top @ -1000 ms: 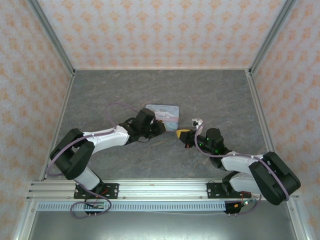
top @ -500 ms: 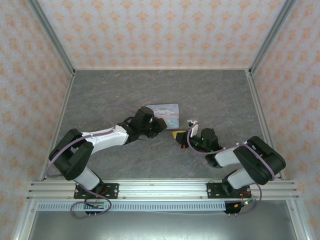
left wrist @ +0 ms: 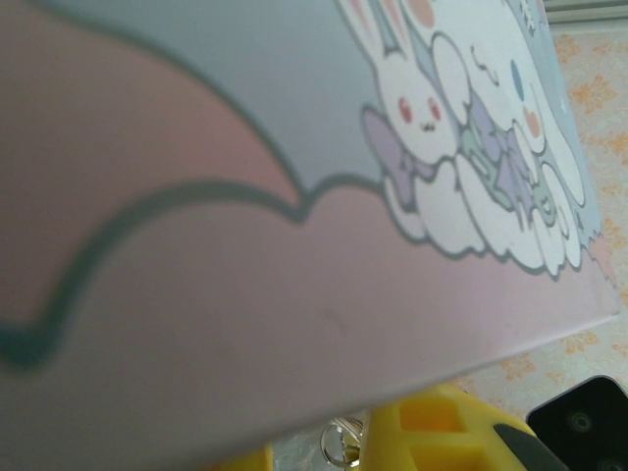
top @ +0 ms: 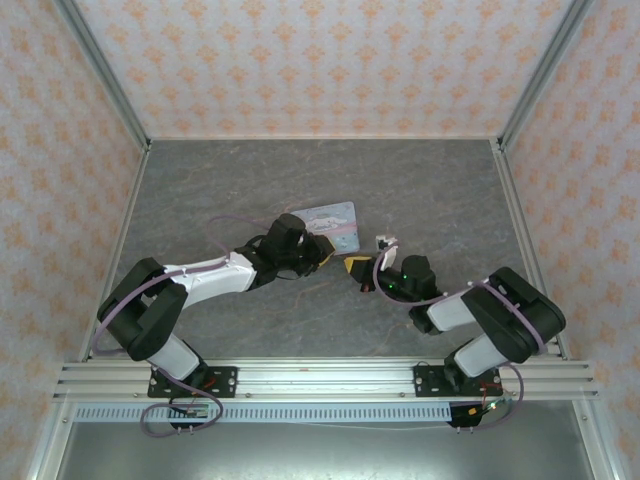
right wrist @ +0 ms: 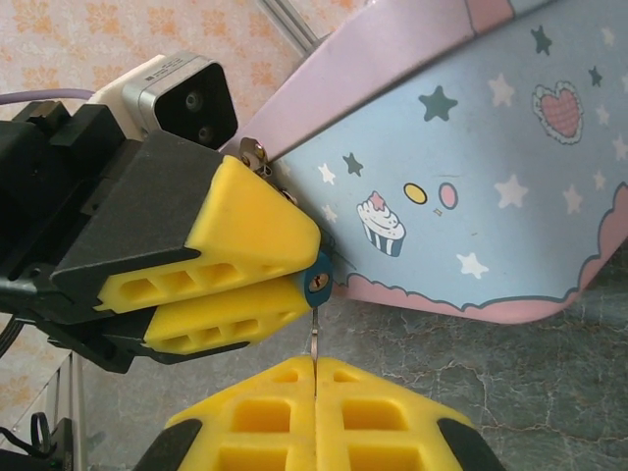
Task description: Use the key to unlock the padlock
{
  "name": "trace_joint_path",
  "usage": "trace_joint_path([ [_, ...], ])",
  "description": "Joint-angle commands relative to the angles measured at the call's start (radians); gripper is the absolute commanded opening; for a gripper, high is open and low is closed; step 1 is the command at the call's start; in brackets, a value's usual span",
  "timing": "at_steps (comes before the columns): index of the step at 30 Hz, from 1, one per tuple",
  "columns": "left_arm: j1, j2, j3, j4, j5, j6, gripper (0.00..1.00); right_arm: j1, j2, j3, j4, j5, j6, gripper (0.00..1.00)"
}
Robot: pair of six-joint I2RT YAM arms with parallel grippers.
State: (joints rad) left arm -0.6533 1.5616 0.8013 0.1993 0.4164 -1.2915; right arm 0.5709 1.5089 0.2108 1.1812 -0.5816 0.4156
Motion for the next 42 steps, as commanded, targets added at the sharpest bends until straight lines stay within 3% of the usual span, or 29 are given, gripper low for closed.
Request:
trace_joint_path([
  [1, 0.007, -0.031, -0.003, 0.06, 0.03, -0.029, 0.03, 0.004, 0.022, 0.031, 0.08, 0.005, 0.021, 0.0],
  [25, 0.006, -0.038, -0.001, 0.057, 0.049, -0.033, 0.02, 0.005, 0.115, 0.052, 0.166, -0.034, 0.066, 0.0],
  [42, 0.009, -0.046, -0.003, 0.034, 0.041, -0.026, 0.02, 0.004, 0.067, 0.021, 0.123, -0.001, 0.035, 0.0],
])
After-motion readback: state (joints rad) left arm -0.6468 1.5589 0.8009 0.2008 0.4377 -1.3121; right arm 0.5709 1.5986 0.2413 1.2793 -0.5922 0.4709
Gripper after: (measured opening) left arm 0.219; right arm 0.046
